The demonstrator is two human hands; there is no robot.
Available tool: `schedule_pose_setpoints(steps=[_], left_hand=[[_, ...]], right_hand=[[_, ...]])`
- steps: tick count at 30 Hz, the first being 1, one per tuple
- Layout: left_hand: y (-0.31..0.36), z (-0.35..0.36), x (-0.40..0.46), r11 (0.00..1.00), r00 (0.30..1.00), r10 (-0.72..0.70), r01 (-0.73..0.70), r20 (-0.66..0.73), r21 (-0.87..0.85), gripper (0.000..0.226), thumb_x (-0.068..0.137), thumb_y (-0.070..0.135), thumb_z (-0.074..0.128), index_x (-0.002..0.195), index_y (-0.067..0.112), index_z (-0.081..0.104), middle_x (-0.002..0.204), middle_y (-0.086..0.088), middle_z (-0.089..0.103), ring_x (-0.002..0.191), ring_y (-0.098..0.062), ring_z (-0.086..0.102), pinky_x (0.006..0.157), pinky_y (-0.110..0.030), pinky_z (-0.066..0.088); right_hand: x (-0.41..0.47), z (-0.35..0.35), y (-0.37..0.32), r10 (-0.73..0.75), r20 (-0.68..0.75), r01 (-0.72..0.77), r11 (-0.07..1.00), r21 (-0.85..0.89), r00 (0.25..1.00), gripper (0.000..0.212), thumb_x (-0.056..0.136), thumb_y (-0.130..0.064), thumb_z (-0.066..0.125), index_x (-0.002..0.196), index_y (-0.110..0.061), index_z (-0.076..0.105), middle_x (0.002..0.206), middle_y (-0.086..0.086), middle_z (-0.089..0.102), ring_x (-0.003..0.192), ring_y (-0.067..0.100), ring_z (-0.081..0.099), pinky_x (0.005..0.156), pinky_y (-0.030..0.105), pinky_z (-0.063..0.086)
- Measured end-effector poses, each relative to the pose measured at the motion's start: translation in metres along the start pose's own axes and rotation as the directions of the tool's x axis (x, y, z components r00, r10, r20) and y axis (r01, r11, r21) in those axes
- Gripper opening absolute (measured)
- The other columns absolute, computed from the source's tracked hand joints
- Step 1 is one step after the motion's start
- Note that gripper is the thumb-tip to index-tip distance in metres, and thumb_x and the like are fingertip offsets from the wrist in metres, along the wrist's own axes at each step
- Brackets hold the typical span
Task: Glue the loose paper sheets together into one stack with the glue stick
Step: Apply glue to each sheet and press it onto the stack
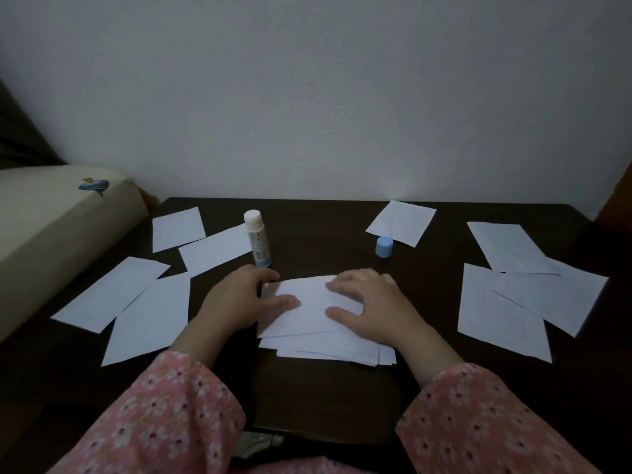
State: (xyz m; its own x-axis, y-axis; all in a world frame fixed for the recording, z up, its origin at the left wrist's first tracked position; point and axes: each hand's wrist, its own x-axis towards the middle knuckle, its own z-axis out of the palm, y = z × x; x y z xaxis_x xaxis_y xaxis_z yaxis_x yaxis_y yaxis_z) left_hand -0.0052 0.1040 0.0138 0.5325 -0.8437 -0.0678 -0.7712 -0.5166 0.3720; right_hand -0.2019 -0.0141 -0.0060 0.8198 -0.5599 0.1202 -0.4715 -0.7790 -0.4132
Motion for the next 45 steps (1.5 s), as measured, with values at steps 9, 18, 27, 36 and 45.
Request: schedule_pose_setpoints(steps=[9, 18, 27, 36, 45], left_hand=[[-0.085, -0.023, -0.003, 0.949, 0.925, -0.291, 0.312, -0.243, 0.049, 0.039, 0.089, 0.048, 0.057, 0.123, 0.029, 0.059, 0.128, -0.003, 0.055, 0.114, -0.023, 0.052, 0.091, -0.040, 0.049], [-0.122, -0.038, -0.017, 0.905, 0.917, -0.391, 0.398, -0.076, 0.151, 0.060, 0.085, 0.058, 0.057, 0.136, 0.028, 0.046, 0.146, 0.004, 0.040, 0.130, -0.025, 0.040, 0.101, -0.046, 0.038], [-0.116, -0.044, -0.016, 0.873, 0.904, -0.427, 0.415, -0.006, 0.255, 0.063, 0.088, 0.061, 0.049, 0.142, 0.030, 0.037, 0.144, 0.001, 0.044, 0.133, -0.024, 0.038, 0.103, -0.043, 0.029], [-0.096, -0.044, -0.030, 0.915, 0.919, -0.368, 0.386, -0.144, 0.120, 0.032, 0.094, 0.049, 0.048, 0.122, 0.037, 0.056, 0.132, 0.002, 0.057, 0.126, -0.020, 0.046, 0.104, -0.042, 0.021], [-0.065, -0.063, -0.029, 0.905, 0.913, -0.375, 0.324, -0.158, -0.275, 0.053, 0.091, 0.053, 0.052, 0.134, 0.023, 0.054, 0.133, 0.001, 0.058, 0.121, -0.020, 0.051, 0.097, -0.037, 0.043]], right_hand=[[0.032, -0.010, -0.049, 0.123, -0.053, -0.125, 0.992, -0.035, 0.991, 0.037, 0.087, -0.044, 0.062, 0.123, -0.035, 0.058, 0.131, -0.012, 0.050, 0.124, 0.011, 0.041, 0.108, 0.041, 0.031], [0.111, 0.031, -0.095, 0.301, -0.021, -0.208, 0.705, 0.678, 0.953, 0.071, 0.083, -0.030, 0.073, 0.144, -0.028, 0.037, 0.145, -0.005, 0.043, 0.132, 0.018, 0.042, 0.106, 0.043, 0.042], [0.120, 0.049, -0.103, 0.382, -0.087, -0.203, 0.655, 0.728, 0.920, 0.055, 0.087, -0.019, 0.069, 0.138, -0.019, 0.047, 0.135, 0.002, 0.055, 0.117, 0.017, 0.056, 0.098, 0.038, 0.050], [0.094, 0.045, -0.089, 0.394, -0.160, -0.157, 0.660, 0.735, 0.905, 0.053, 0.086, -0.025, 0.069, 0.135, -0.019, 0.049, 0.132, 0.002, 0.057, 0.109, 0.012, 0.058, 0.081, 0.024, 0.051], [0.055, 0.042, -0.066, 0.490, -0.142, -0.174, 0.543, 0.822, 0.860, 0.047, 0.089, -0.030, 0.065, 0.131, -0.017, 0.052, 0.129, 0.004, 0.059, 0.103, 0.006, 0.056, 0.067, 0.014, 0.045]])
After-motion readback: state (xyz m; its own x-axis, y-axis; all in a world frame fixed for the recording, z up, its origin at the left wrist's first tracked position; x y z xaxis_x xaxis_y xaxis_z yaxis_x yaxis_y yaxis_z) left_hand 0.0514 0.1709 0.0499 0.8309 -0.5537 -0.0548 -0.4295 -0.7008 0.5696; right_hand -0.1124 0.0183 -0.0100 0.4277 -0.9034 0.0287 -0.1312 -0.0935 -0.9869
